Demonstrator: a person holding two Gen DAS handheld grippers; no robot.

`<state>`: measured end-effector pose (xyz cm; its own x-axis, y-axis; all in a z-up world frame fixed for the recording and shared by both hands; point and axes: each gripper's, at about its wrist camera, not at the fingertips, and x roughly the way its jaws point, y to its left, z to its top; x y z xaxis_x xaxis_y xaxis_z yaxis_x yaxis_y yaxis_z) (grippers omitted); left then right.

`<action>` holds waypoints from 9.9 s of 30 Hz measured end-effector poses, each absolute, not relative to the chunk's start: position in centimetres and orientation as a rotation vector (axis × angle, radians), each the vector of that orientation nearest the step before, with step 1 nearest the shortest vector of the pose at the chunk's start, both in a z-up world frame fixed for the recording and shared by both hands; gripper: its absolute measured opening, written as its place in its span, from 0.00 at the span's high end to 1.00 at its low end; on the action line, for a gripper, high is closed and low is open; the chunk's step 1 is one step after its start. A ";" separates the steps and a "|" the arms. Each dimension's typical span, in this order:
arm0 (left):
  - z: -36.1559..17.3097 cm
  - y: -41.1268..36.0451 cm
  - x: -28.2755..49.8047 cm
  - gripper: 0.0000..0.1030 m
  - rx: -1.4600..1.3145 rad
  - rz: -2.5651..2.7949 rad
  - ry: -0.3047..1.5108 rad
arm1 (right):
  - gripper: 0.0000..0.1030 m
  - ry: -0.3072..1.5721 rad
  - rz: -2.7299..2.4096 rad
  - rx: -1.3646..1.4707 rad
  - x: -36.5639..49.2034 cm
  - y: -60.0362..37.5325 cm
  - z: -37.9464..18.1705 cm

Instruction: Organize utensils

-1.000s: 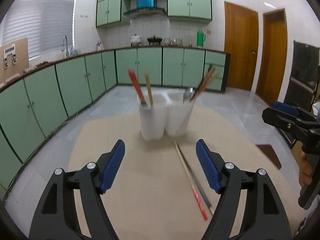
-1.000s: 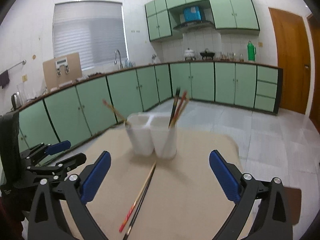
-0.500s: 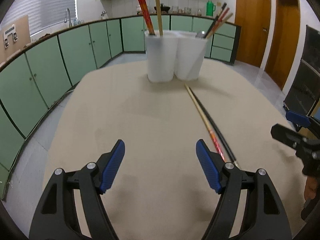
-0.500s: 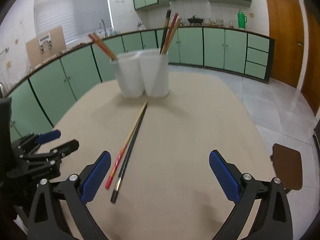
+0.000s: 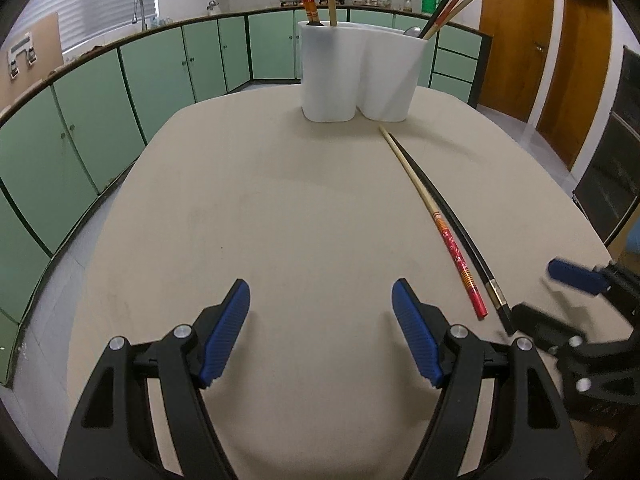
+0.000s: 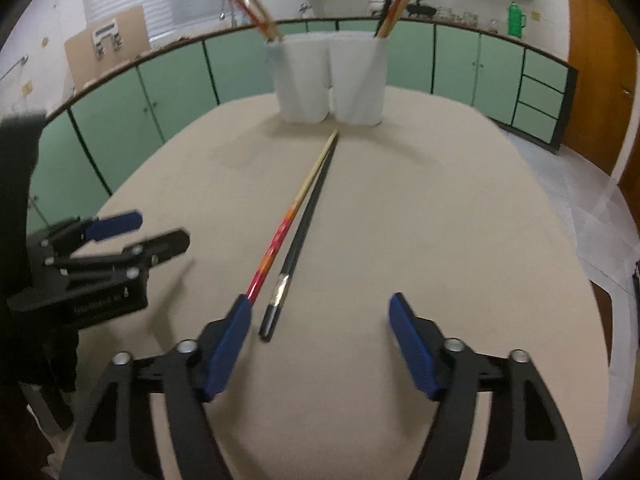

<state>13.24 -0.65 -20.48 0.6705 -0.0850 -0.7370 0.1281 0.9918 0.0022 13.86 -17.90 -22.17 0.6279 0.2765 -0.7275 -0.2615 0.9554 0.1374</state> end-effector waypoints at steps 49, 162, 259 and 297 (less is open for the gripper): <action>-21.5 -6.0 14.2 0.95 0.057 -0.251 0.898 | 0.94 0.838 0.223 0.068 14.7 -22.0 -22.0; 7.1 -7.2 25.2 0.95 0.080 -0.266 0.206 | 0.94 0.204 0.348 0.093 31.1 -22.7 8.7; -2.6 -1.7 10.5 0.10 -0.020 -0.145 0.443 | 0.06 0.496 0.331 0.107 14.4 -23.6 -4.8; -1.5 -1.3 8.5 0.10 -0.009 -0.140 0.392 | 0.06 0.453 0.341 0.060 13.2 -22.3 -3.3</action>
<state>8.51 -1.35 -1.53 0.9147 -0.1374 -0.3800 0.1340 0.9903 -0.0355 13.19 -22.32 -3.32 0.8436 0.3357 -0.4191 -0.3094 0.9418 0.1316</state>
